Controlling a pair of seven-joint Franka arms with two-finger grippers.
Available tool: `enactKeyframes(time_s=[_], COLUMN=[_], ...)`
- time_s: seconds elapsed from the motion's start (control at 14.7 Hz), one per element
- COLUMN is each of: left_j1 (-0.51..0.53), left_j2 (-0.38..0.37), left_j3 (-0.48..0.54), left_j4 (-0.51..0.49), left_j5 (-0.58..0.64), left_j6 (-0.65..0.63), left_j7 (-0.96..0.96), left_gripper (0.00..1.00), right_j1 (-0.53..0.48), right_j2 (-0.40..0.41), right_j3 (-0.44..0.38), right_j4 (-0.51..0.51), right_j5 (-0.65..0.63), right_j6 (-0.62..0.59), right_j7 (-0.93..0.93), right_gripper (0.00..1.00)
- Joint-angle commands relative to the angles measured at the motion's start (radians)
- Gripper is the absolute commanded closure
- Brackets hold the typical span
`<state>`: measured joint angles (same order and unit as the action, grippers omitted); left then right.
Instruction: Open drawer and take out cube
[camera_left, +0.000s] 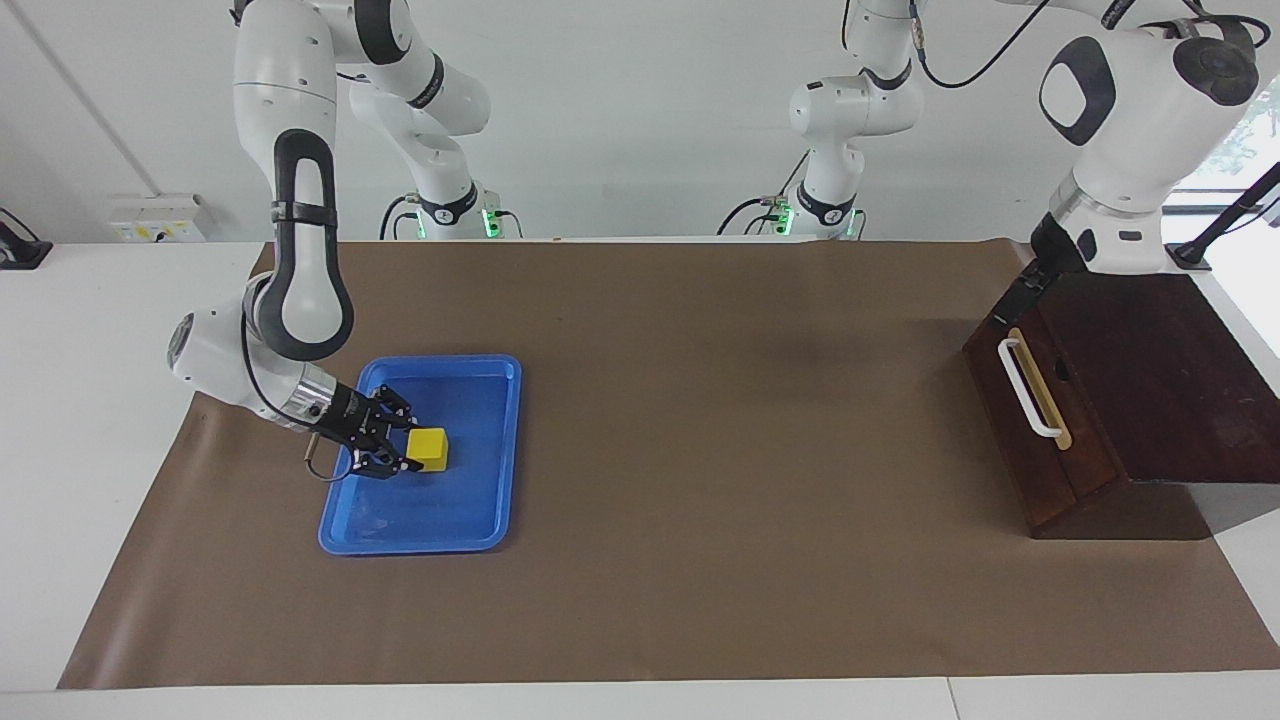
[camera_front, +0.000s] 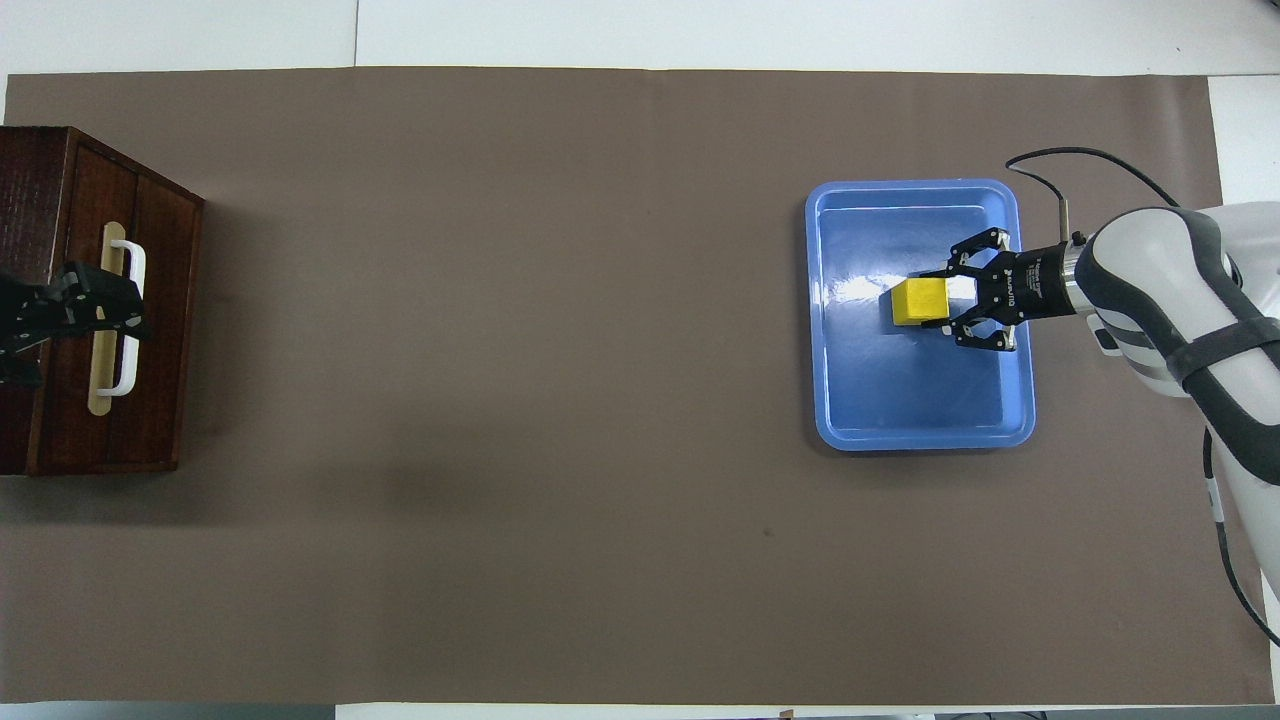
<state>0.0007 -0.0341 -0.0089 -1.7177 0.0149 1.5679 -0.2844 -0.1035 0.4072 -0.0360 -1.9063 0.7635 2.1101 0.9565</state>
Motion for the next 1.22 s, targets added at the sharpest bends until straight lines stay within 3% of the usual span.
enactKeyframes(time_s=[0.0,0.27,0.54,0.75,0.88,1.02,1.15], left_j1=[-0.018,-0.051,-0.041,-0.033,-0.034,-0.041,-0.036], left_j2=[0.008,0.049,0.068,0.098,0.089,0.089,0.088], left_j3=[0.01,0.013,0.004,0.003,0.006,0.004,0.006], left_j4=[0.024,0.065,0.11,0.208,0.193,0.191,0.19], left_j5=[-0.03,-0.058,-0.052,-0.05,-0.052,-0.05,-0.05], left_j6=[-0.06,-0.036,-0.023,-0.103,-0.082,-0.077,-0.081], left_j7=[0.161,0.185,0.215,0.257,0.28,0.281,0.281], left_gripper=[0.0,0.0,0.0,0.0,0.0,0.0,0.0], right_j1=[-0.019,0.001,-0.001,0.008,0.062,0.062,0.064], right_j2=[-0.056,-0.18,-0.3,-0.379,-0.482,-0.521,-0.551], right_j3=[0.013,0.013,0.013,0.03,0.037,0.05,0.056], right_j4=[-0.023,-0.016,0.071,0.136,0.136,0.136,0.135], right_j5=[0.025,-0.037,-0.264,-0.426,-0.544,-0.59,-0.732], right_j6=[0.01,-0.039,-0.201,-0.3,-0.35,-0.401,-0.424], right_j7=[-0.001,0.07,0.061,0.05,-0.119,-0.351,-0.64], right_gripper=[0.03,0.0,0.0,0.0,0.0,0.0,0.0])
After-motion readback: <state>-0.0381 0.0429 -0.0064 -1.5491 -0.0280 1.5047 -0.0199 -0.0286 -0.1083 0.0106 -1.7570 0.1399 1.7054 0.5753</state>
